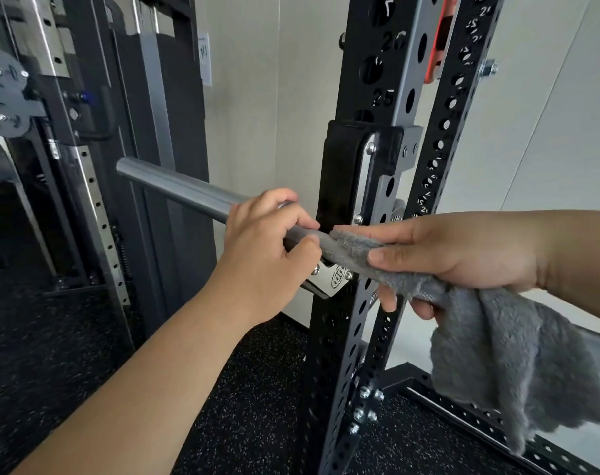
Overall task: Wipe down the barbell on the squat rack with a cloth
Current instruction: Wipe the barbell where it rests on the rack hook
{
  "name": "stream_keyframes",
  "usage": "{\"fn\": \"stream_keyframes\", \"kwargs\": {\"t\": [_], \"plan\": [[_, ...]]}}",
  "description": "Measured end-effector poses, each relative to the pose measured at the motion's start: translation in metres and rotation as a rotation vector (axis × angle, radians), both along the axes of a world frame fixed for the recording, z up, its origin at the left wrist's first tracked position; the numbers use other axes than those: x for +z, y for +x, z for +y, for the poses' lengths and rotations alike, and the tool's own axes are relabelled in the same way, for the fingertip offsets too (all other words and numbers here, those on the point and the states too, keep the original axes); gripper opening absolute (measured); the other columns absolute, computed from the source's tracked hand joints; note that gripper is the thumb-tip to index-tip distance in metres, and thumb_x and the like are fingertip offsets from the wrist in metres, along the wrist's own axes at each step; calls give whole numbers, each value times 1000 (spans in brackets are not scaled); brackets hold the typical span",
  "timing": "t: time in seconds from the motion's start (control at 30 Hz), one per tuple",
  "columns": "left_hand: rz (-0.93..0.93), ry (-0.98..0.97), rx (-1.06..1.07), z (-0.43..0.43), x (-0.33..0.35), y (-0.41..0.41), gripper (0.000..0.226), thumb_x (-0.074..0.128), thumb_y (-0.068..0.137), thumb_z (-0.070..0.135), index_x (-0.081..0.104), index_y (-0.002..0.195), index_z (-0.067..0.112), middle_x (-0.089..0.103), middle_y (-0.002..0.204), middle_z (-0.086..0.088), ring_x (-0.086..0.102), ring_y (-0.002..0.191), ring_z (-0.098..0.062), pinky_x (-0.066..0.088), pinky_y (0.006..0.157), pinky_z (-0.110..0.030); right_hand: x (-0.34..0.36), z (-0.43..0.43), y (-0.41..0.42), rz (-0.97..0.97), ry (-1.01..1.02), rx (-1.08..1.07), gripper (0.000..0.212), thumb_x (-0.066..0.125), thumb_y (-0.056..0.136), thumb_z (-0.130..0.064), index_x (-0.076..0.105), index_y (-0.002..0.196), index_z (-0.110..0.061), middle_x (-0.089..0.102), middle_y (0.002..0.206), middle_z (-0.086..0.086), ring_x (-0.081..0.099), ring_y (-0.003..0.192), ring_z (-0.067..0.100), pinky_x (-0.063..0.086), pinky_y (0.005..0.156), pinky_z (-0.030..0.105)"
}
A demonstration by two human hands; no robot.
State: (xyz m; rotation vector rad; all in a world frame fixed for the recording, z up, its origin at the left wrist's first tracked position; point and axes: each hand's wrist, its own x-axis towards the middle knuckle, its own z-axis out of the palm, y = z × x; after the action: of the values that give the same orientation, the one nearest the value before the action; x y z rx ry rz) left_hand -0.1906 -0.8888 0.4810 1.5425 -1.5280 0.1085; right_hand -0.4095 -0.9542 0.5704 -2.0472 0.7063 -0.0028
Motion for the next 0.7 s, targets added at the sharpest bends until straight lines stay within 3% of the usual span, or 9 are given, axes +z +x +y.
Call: {"fn": "stream_keyframes", "kwargs": {"t": [0.1, 0.2, 0.27, 0.33, 0.37, 0.43, 0.5, 0.63, 0.7], "plan": [[16, 1, -8, 0, 0, 0, 45, 33, 79, 56, 68, 101, 37, 46, 142, 21, 30, 137, -12, 21, 110, -31, 0, 2, -3, -16, 14, -6, 43, 51, 105, -33, 51, 140, -59, 61, 76, 7, 57, 57, 14, 50, 53, 24], [10, -10, 3, 1, 1, 0, 44, 34, 79, 57, 66, 99, 33, 47, 139, 22, 32, 135, -11, 24, 111, -33, -12, 16, 5, 173, -682, 17, 53, 44, 108, -41, 20, 142, -75, 63, 72, -10, 55, 52, 5, 51, 59, 20], [25, -14, 2, 2, 1, 0, 43, 35, 79, 57, 63, 98, 32, 48, 139, 23, 32, 136, -11, 27, 113, -36, -32, 22, 15, 295, -1172, 21, 79, 44, 109, -33, -17, 143, -69, 66, 86, -8, 49, 55, 8, 55, 65, 32], [33, -16, -10, 2, 0, 0, 40, 35, 79, 56, 62, 98, 33, 48, 140, 23, 32, 137, -10, 29, 114, -39, -38, 25, 15, 322, -1362, 32, 89, 45, 107, -30, -32, 143, -58, 63, 81, -5, 55, 60, 13, 55, 63, 32], [31, -16, -17, 2, 0, 0, 40, 35, 80, 56, 62, 98, 34, 47, 140, 23, 32, 137, -10, 30, 115, -41, -32, 24, 10, 330, -1326, 38, 80, 42, 108, -35, -22, 150, -58, 62, 78, -6, 59, 63, 12, 54, 64, 26], [26, -17, -21, 2, 0, 1, 39, 35, 80, 56, 62, 99, 35, 47, 141, 24, 32, 138, -10, 30, 116, -44, -14, 22, -4, 282, -1028, 26, 58, 37, 108, -44, 6, 153, -64, 67, 77, -8, 66, 66, 7, 53, 63, 18], [31, -10, -22, 2, 0, 1, 39, 35, 79, 56, 62, 98, 36, 47, 141, 24, 32, 139, -11, 29, 118, -45, -4, 27, -17, 225, -804, 27, 50, 38, 107, -47, 20, 148, -69, 70, 80, -14, 69, 64, 5, 61, 65, 24], [41, -9, -19, 2, 1, -1, 39, 35, 78, 55, 64, 97, 36, 47, 140, 24, 31, 138, -11, 28, 117, -42, -7, 31, -17, 252, -846, 0, 50, 36, 107, -49, 18, 150, -67, 69, 77, -16, 67, 60, -2, 58, 63, 22], [53, 0, -11, 2, 3, -2, 42, 35, 77, 54, 66, 97, 35, 47, 139, 23, 31, 137, -12, 27, 116, -40, -8, 24, -6, 214, -802, 16, 50, 37, 107, -48, 22, 151, -65, 71, 78, -17, 69, 55, 4, 57, 56, 20]]}}
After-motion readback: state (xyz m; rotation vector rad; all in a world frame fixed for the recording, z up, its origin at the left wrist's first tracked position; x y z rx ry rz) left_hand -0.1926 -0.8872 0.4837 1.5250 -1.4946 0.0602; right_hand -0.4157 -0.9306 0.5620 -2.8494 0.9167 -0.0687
